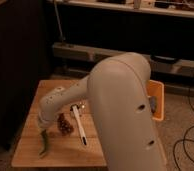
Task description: Place pepper in table surface
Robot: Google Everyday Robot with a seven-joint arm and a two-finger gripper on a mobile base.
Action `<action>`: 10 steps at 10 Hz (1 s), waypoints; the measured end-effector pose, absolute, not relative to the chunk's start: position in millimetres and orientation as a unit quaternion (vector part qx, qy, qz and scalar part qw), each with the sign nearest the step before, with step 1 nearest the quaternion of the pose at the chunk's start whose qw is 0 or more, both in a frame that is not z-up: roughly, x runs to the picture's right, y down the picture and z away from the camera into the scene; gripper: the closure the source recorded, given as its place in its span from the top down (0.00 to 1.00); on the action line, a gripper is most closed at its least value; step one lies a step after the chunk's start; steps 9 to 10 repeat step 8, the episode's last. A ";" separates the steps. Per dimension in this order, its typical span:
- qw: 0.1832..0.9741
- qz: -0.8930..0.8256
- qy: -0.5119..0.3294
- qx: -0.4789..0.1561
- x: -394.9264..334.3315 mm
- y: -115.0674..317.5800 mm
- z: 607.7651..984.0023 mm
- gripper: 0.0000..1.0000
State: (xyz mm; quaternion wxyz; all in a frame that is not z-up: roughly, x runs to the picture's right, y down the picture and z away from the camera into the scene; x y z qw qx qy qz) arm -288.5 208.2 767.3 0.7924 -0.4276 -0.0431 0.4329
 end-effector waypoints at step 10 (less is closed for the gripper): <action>0.780 0.441 -0.031 -0.444 -282.9 207.8 776.1 0.68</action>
